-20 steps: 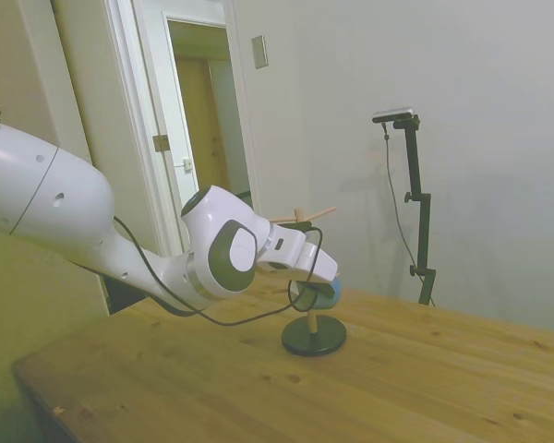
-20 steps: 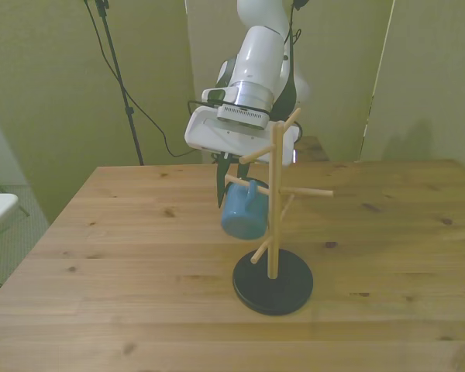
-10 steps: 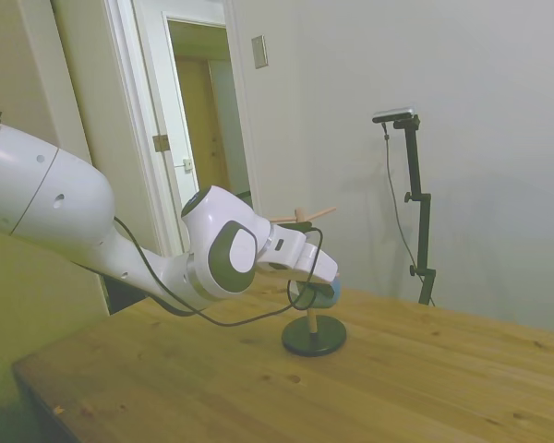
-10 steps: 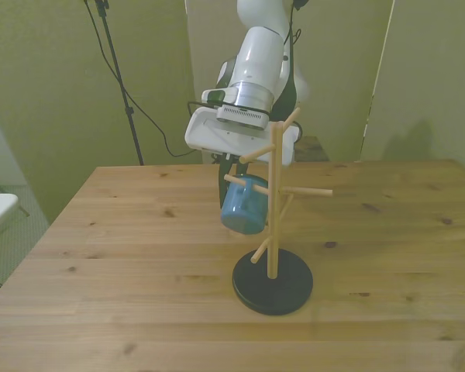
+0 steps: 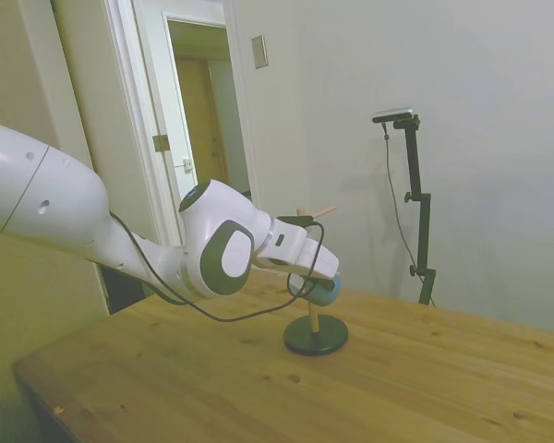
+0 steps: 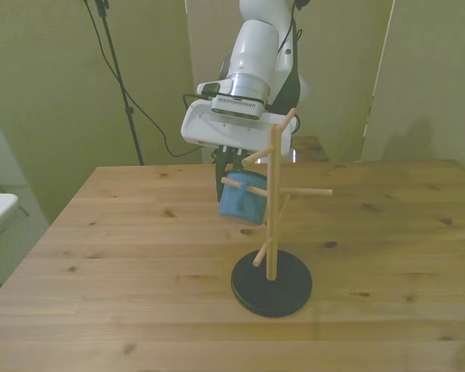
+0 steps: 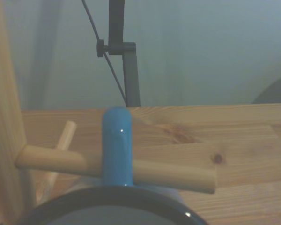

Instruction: Unload the mug

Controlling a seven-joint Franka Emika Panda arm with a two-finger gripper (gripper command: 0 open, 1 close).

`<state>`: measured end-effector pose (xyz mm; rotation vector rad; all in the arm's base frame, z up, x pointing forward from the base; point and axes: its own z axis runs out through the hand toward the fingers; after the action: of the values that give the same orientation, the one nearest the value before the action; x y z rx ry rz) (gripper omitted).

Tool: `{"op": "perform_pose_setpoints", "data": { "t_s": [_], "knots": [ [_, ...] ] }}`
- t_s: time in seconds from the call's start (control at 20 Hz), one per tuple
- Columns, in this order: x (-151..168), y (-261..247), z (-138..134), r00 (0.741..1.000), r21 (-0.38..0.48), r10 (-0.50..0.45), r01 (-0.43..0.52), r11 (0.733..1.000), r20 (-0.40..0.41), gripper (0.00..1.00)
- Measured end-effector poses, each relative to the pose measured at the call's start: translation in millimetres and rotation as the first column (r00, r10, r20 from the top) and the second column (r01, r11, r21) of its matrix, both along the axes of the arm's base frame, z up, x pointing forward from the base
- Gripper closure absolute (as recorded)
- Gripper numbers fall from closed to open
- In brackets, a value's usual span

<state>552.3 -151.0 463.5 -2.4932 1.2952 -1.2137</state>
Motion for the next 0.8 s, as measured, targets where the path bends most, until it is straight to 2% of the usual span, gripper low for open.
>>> {"op": "perform_pose_setpoints", "data": {
  "t_s": [0.4, 0.8],
  "knots": [
    [-17.8, 4.2, -0.9, 0.999, 0.017, -0.016, 0.015, 1.000, 0.030, 1.00],
    [-21.1, -11.8, 4.1, 0.997, 0.089, -0.054, 0.049, 0.995, 0.055, 1.00]
  ]
}}
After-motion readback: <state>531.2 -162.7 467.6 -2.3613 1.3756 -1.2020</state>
